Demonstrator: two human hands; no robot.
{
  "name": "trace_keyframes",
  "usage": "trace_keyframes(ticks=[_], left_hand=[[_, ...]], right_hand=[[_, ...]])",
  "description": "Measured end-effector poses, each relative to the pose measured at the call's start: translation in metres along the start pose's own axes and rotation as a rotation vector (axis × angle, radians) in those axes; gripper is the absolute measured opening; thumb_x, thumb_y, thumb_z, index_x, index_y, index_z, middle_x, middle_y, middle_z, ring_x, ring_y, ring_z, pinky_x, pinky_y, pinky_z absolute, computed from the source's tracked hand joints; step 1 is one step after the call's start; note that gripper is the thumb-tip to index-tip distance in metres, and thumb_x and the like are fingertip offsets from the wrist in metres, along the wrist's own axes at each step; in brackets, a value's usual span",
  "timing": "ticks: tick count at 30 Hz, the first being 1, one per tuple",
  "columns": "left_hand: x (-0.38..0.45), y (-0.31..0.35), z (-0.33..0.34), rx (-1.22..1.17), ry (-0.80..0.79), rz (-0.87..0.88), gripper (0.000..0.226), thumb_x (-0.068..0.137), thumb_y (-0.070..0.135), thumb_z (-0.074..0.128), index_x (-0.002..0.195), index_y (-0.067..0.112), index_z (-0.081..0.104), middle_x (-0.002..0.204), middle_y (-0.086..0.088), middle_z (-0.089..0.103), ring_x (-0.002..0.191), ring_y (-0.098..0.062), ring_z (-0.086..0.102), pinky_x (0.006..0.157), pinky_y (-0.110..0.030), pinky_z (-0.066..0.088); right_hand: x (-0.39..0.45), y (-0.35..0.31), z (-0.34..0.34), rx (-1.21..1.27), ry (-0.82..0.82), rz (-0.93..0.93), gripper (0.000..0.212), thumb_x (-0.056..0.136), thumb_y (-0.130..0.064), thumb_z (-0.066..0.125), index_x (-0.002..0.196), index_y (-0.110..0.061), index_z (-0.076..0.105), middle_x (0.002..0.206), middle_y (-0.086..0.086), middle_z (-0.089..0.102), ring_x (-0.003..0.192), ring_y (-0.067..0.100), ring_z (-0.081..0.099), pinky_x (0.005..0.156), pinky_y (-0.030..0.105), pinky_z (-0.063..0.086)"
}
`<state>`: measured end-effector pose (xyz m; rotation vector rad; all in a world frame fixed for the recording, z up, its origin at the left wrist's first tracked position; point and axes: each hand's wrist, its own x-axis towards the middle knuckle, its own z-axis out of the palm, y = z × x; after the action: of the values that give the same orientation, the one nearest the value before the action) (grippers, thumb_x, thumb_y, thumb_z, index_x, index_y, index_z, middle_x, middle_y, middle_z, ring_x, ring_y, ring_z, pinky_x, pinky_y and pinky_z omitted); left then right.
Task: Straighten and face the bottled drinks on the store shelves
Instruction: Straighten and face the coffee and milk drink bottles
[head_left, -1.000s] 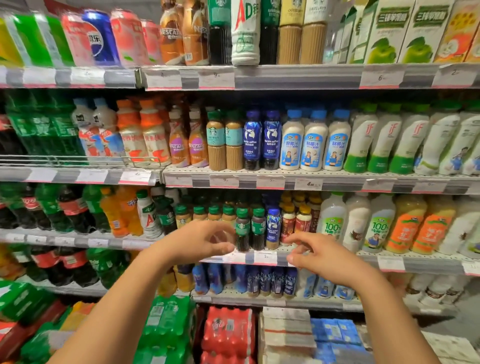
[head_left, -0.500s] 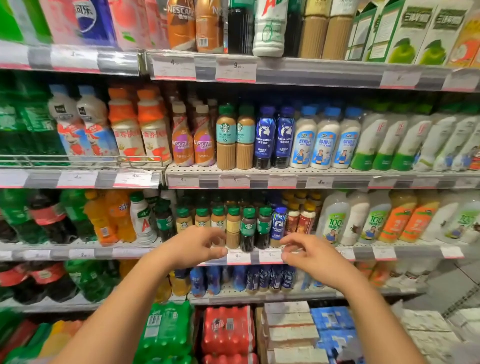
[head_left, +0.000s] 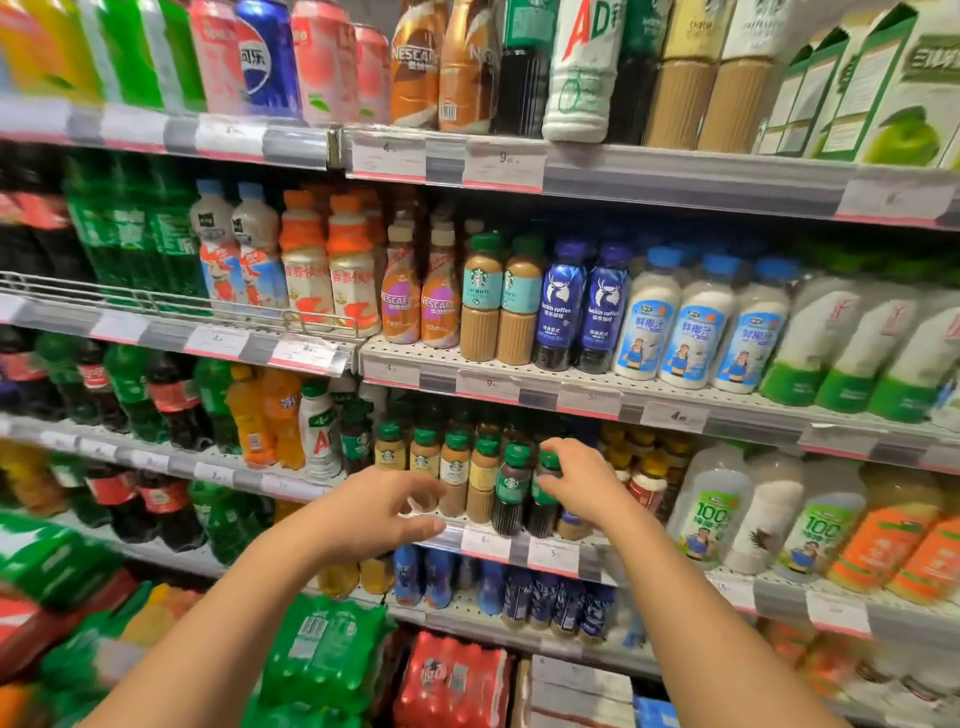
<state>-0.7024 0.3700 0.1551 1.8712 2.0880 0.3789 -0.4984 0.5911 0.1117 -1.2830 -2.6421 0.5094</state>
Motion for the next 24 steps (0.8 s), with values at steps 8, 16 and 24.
trace_keyframes(ticks=[8, 16, 24], left_hand=[[0.009, 0.034, 0.008, -0.014, 0.075, -0.05, 0.044, 0.094, 0.059, 0.057, 0.134, 0.043, 0.053, 0.125, 0.021, 0.062, 0.108, 0.004, 0.059, 0.093, -0.025, 0.052], [0.038, 0.059, -0.036, 0.069, 0.169, 0.021, 0.043, 0.092, 0.058, 0.056, 0.132, 0.039, 0.058, 0.124, 0.021, 0.065, 0.106, 0.004, 0.06, 0.093, -0.027, 0.053], [0.069, 0.1, -0.09, 0.143, 0.231, 0.215, 0.037, 0.094, 0.054, 0.058, 0.128, 0.038, 0.062, 0.121, 0.02, 0.067, 0.102, 0.007, 0.061, 0.089, -0.025, 0.055]], right_hand=[[0.061, 0.032, 0.008, -0.169, -0.068, -0.034, 0.066, 0.093, -0.029, 0.063, 0.153, -0.02, 0.038, 0.153, 0.009, 0.045, 0.135, 0.032, 0.051, 0.107, 0.044, 0.047], [0.068, 0.042, 0.029, -0.267, 0.0, -0.002, 0.034, 0.093, -0.026, 0.064, 0.125, -0.017, 0.058, 0.13, 0.011, 0.054, 0.114, 0.039, 0.062, 0.089, 0.04, 0.054], [0.043, 0.042, 0.014, -0.182, 0.036, 0.006, 0.034, 0.096, -0.029, 0.063, 0.124, -0.013, 0.051, 0.129, 0.01, 0.052, 0.117, 0.035, 0.058, 0.08, 0.032, 0.039]])
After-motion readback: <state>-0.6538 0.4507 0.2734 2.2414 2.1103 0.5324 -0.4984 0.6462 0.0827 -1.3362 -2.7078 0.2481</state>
